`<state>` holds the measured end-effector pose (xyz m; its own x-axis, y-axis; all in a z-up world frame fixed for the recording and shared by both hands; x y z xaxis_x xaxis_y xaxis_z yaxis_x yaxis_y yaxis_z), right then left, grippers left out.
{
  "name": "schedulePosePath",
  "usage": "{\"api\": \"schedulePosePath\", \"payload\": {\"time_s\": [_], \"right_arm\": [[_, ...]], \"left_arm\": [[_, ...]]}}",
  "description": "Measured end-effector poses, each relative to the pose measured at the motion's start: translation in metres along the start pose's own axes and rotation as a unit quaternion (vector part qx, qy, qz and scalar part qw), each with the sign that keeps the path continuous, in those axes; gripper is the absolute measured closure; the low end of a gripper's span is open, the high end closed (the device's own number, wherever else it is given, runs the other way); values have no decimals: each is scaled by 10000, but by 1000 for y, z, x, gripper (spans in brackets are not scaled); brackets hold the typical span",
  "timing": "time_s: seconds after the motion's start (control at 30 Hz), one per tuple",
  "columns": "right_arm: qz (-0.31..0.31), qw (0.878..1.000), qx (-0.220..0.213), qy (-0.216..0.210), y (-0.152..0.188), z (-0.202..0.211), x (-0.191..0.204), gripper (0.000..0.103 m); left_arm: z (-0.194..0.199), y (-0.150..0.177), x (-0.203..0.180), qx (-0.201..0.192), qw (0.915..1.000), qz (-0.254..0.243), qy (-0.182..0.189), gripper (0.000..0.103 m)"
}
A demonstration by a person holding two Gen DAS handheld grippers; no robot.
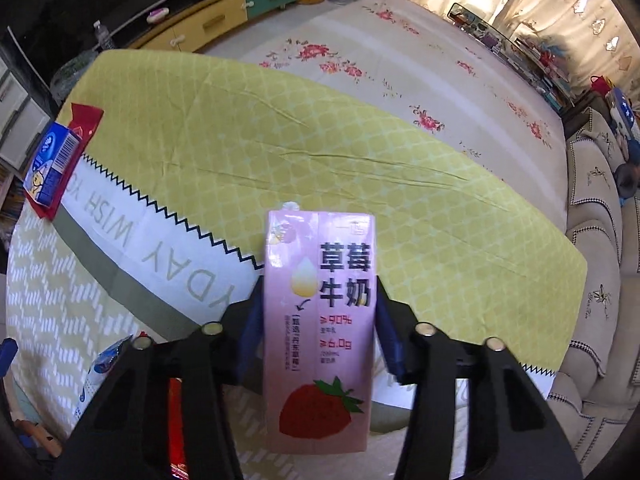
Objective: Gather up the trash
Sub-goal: 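Grasp the pink strawberry milk carton with the right tool and lift it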
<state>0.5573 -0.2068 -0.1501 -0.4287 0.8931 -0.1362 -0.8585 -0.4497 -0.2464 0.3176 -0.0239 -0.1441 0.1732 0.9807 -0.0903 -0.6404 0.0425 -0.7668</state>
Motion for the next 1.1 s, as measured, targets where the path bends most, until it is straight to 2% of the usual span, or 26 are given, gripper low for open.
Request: {"api": "schedulePosePath", "payload": {"time_s": [0.2, 0.47, 0.6, 0.73, 0.83, 1.0, 1.1], "right_arm": [[-88, 9993, -338, -125, 0, 22, 1, 56], [-388, 9870, -1308, -852, 10, 113, -14, 56], [-404, 9794, -1741, -943, 32, 160, -23, 56], [-597, 9736, -2039, -834, 71, 196, -48, 56], [-915, 9716, -2114, -542, 113, 202, -80, 56], [-1710, 9665, -1909, 129, 194, 181, -144, 56], [-2458, 9543, -1650, 398, 246, 156, -194, 56]], "left_arm": [[-2, 1, 1, 48, 10000, 63, 41, 5], [-5, 2, 3, 66, 10000, 62, 13, 5], [-4, 2, 2, 51, 10000, 65, 2, 5], [-3, 2, 1, 30, 10000, 35, 6, 5], [-2, 3, -2, 17, 10000, -14, 14, 5], [-1, 3, -9, 6, 9999, -140, 24, 5], [-1, 4, -12, 1, 9998, -221, -3, 5]]}}
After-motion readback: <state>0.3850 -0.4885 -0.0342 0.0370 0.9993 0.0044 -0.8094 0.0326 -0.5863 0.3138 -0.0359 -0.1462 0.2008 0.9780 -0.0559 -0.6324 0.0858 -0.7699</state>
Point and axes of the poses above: each gripper's, at about its wrist camera, not at the fingertips, and z roughly against the way its jaws point, x to its left, y to its underside, the point moved 2 cm from there along -z, roughly the way its jaws point, and after that the axes turned 3 degrees about y, right-handed, at the moved point
